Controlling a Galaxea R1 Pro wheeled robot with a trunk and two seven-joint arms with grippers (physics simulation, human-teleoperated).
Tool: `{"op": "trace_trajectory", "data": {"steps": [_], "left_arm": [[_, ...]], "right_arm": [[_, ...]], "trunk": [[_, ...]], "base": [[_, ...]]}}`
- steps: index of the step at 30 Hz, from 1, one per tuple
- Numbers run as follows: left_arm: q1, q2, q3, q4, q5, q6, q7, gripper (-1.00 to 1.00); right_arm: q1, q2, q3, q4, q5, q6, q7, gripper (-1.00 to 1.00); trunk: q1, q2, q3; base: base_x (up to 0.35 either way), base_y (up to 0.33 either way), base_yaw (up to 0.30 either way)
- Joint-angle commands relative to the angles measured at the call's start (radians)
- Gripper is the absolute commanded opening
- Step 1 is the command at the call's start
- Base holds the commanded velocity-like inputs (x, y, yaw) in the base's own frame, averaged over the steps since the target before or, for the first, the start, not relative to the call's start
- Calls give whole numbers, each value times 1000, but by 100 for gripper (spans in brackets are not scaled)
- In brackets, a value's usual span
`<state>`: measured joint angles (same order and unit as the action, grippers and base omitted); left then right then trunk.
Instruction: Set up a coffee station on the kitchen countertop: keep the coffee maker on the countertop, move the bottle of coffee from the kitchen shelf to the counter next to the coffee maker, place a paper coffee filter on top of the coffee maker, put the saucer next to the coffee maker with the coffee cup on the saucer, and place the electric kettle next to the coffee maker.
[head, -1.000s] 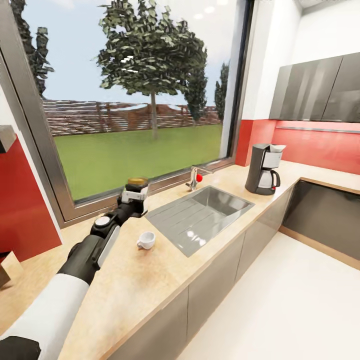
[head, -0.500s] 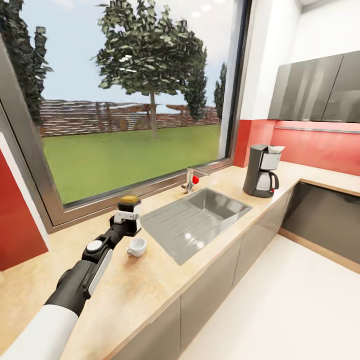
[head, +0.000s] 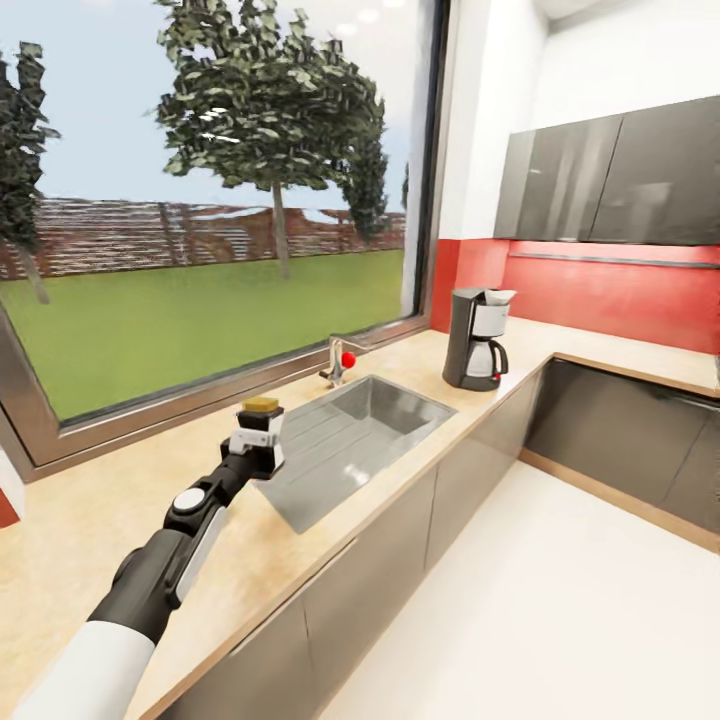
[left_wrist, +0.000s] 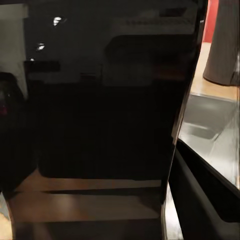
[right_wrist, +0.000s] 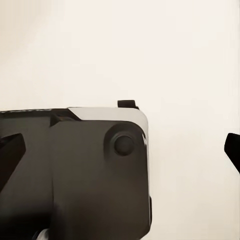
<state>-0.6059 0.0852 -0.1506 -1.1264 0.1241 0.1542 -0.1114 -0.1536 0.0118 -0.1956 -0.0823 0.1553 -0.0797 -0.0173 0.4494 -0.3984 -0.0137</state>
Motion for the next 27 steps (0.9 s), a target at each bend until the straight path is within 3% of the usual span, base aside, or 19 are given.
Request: {"op": "trace_trajectory", "data": {"steps": [1, 15, 27], "left_arm": [[5, 0, -1, -11, 9, 7, -2, -100], [29, -4, -3, -33, 9, 7, -2, -100], [31, -5, -3, -32, 8, 7, 1, -100]], "right_arm": [[-1, 0, -8, 1, 10, -3, -2, 100], [-1, 0, -8, 1, 10, -3, -3, 100], [-1, -5, -9, 1, 11, -2, -5, 100]], "trunk": [[1, -2, -1], [1, -2, -1], [1, -2, -1]], "base": [[57, -274, -18], [214, -213, -16], [89, -248, -259]]}}
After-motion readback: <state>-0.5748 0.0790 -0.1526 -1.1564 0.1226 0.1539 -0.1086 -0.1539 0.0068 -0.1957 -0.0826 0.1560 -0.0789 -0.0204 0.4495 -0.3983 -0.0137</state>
